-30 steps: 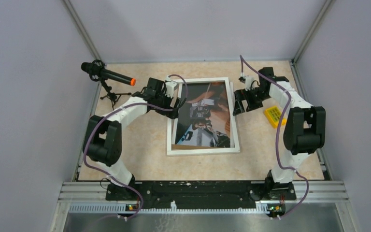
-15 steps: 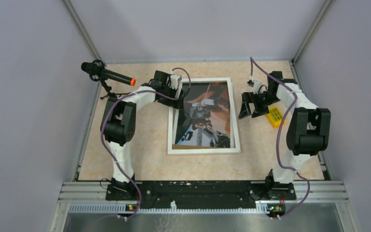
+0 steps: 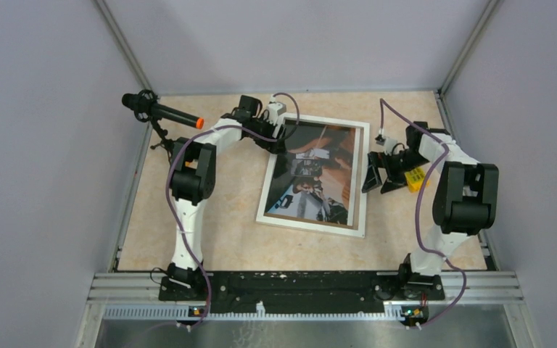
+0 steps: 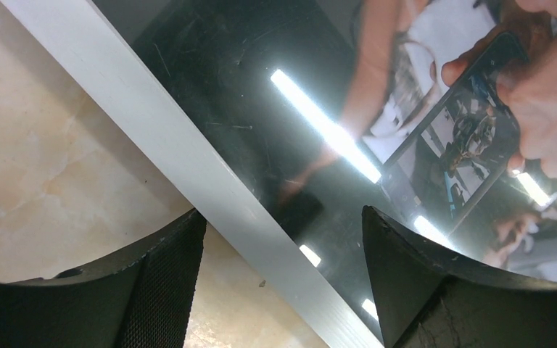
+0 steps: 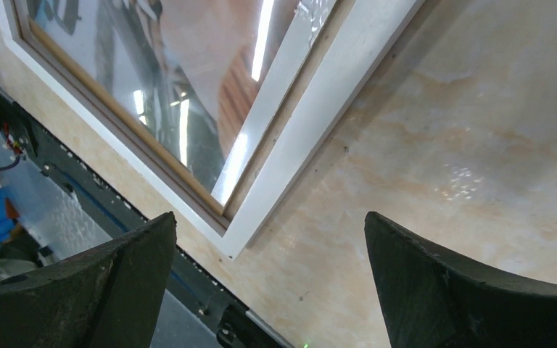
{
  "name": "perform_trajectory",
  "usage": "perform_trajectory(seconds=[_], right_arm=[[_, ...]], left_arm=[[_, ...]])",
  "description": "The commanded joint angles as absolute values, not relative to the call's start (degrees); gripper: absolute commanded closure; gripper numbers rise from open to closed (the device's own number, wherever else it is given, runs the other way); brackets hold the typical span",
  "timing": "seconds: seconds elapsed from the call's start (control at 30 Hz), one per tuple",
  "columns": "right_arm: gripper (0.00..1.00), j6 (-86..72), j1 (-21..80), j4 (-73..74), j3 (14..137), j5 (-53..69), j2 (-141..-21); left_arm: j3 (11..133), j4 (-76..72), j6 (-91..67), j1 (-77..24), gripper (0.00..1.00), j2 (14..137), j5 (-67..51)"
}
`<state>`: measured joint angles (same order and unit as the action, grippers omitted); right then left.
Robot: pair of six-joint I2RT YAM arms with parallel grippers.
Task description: Take the photo out of the frame
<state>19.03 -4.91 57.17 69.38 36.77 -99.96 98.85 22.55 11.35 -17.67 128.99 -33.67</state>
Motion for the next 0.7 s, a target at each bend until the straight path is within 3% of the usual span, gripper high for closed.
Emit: perform_trajectory(seconds=[0.0, 0.3, 0.67], right_arm=[[0.02, 19.6, -4.6, 57.3, 67.8, 39.3, -103.3], [0.02, 18.8, 4.5, 53.7, 65.9, 44.3, -108.5], [0.02, 17.2, 19.2, 47.7, 61.8, 46.8, -109.2]], left_arm=[[100.6, 28.5, 15.5, -18.2, 0.17, 133.2, -36.0], [103.6, 31.5, 17.1, -18.3, 0.06, 134.0, -37.5], [103.6, 34.5, 20.3, -19.3, 0.02, 134.7, -40.2]])
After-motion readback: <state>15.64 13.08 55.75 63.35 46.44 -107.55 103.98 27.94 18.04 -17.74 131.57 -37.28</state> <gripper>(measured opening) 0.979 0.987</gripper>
